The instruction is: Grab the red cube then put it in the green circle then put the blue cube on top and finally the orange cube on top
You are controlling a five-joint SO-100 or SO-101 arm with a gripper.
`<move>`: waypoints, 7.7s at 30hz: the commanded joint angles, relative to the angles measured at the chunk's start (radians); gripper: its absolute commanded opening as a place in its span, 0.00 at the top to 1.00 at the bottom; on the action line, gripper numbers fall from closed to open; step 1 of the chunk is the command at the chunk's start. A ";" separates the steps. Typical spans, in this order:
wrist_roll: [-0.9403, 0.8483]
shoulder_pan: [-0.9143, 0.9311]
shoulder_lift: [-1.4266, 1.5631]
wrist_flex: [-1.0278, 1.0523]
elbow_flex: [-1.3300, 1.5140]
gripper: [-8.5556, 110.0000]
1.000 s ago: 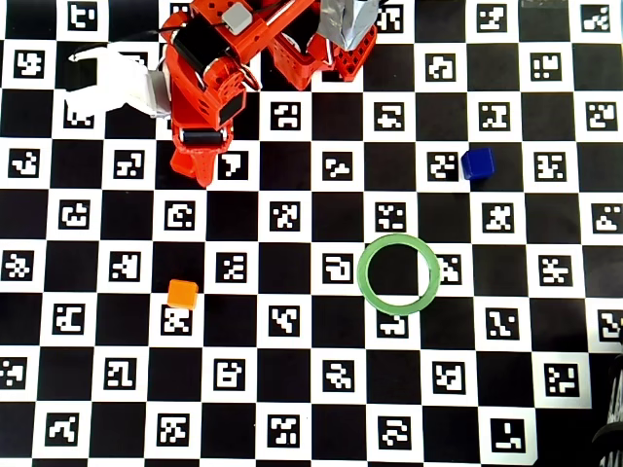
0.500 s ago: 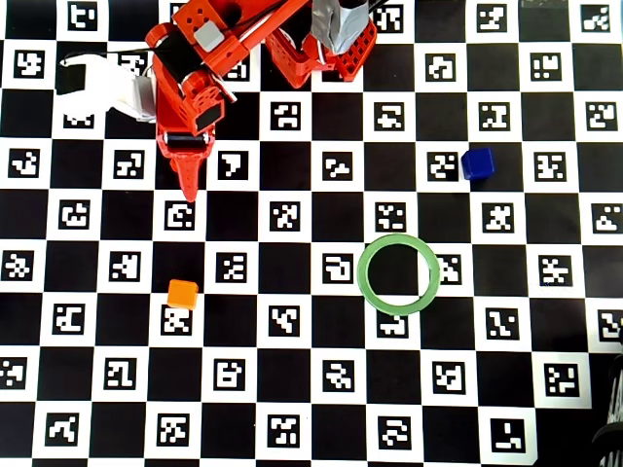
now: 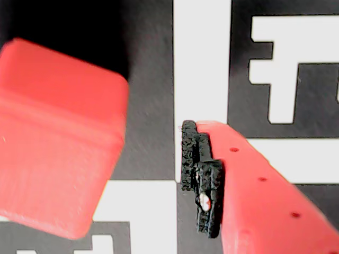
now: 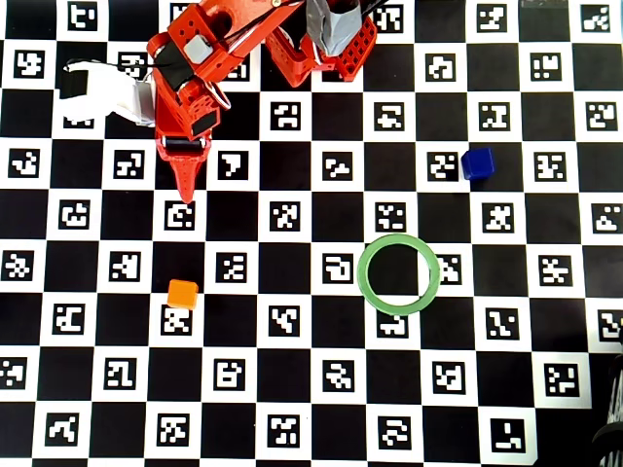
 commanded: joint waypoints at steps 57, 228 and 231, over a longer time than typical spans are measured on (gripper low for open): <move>0.439 -0.083 -0.026 -0.029 -0.041 0.67; 1.289 -1.310 -0.354 0.049 -0.584 0.90; 1.290 -1.310 -0.359 0.044 -0.581 0.89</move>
